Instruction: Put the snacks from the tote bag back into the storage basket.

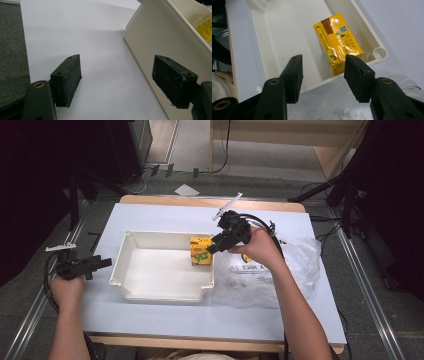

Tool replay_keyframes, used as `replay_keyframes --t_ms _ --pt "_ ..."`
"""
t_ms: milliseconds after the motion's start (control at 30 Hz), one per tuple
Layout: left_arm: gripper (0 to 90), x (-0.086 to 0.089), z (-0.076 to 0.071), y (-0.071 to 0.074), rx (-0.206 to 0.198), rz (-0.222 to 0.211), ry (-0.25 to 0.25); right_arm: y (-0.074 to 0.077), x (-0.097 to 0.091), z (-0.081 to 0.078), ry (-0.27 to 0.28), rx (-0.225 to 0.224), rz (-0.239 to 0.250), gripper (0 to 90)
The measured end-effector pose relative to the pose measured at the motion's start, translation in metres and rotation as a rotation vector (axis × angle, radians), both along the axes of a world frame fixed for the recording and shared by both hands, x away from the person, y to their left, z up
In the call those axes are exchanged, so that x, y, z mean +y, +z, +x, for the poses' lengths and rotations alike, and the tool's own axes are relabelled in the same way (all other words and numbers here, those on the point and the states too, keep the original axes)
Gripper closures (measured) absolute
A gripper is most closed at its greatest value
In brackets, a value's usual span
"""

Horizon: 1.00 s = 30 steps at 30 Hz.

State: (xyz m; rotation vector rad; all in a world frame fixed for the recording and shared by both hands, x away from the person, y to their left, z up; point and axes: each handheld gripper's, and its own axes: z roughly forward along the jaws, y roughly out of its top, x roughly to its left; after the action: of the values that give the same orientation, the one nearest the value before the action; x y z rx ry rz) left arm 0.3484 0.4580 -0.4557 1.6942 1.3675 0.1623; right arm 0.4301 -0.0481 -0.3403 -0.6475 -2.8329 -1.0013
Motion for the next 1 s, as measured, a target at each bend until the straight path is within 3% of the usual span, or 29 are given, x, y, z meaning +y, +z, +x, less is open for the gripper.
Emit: replay_keyframes --t_ms 533,1000 --pt "24.5 0.000 0.000 0.000 0.003 0.005 -0.002 0.000 -0.039 0.016 -0.134 -0.035 0.038 32.6" --pt "24.4 -0.001 0.001 0.000 0.004 0.004 -0.003 -0.003 -0.070 0.025 -0.199 -0.041 0.031 28.8"
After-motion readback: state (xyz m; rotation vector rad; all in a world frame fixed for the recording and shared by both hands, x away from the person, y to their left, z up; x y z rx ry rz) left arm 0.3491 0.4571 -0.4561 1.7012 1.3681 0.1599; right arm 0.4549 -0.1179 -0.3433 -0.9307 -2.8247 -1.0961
